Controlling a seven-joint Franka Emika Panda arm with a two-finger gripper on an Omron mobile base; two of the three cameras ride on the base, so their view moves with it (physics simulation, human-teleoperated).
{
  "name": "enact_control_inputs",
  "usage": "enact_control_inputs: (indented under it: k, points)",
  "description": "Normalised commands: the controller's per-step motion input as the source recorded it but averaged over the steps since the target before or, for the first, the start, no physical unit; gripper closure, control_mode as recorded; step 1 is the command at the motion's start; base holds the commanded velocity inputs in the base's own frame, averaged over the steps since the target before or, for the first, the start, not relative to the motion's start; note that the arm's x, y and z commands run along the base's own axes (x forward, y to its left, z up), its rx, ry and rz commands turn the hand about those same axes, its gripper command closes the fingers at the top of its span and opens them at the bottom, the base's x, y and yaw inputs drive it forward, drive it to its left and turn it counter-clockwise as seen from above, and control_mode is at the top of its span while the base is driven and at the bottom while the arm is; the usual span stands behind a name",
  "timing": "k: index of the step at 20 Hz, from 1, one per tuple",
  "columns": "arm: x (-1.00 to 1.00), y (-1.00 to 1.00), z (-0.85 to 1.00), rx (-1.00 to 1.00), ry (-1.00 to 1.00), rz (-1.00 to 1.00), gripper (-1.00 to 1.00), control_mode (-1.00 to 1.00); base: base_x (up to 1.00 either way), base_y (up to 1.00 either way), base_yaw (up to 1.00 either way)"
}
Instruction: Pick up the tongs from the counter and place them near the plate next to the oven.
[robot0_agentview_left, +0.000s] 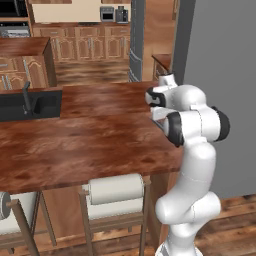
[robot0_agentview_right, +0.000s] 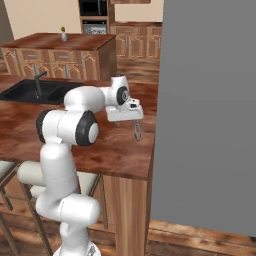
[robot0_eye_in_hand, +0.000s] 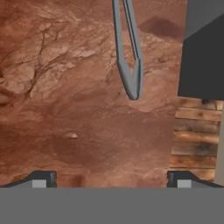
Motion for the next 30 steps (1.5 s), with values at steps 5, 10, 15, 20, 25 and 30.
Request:
enact_control_inputs:
  k: [5, 10, 15, 20, 25, 30]
  points:
    - [0.35, -0.05, -0.13, 0.00, 0.00, 0.02, -1.00, -1.00, 0.00, 0.00, 0.00]
    - [0.27, -0.09, -0.16, 0.00, 0.01, 0.01, -1.00, -1.00, 0.00, 0.00, 0.00]
    - [0.24, -0.10, -0.11, 0.01, 0.01, 0.00, -1.00, -1.00, 0.00, 0.00, 0.00]
    - [0.24, -0.08, -0.14, 0.03, 0.03, 0.00, -1.00, -1.00, 0.00, 0.00, 0.00]
    - [0.30, -0.09, -0.18, 0.02, 0.02, 0.00, -1.00, -1.00, 0.00, 0.00, 0.00]
    - [0.32, -0.09, -0.23, 0.01, 0.02, 0.00, -1.00, -1.00, 0.00, 0.00, 0.00]
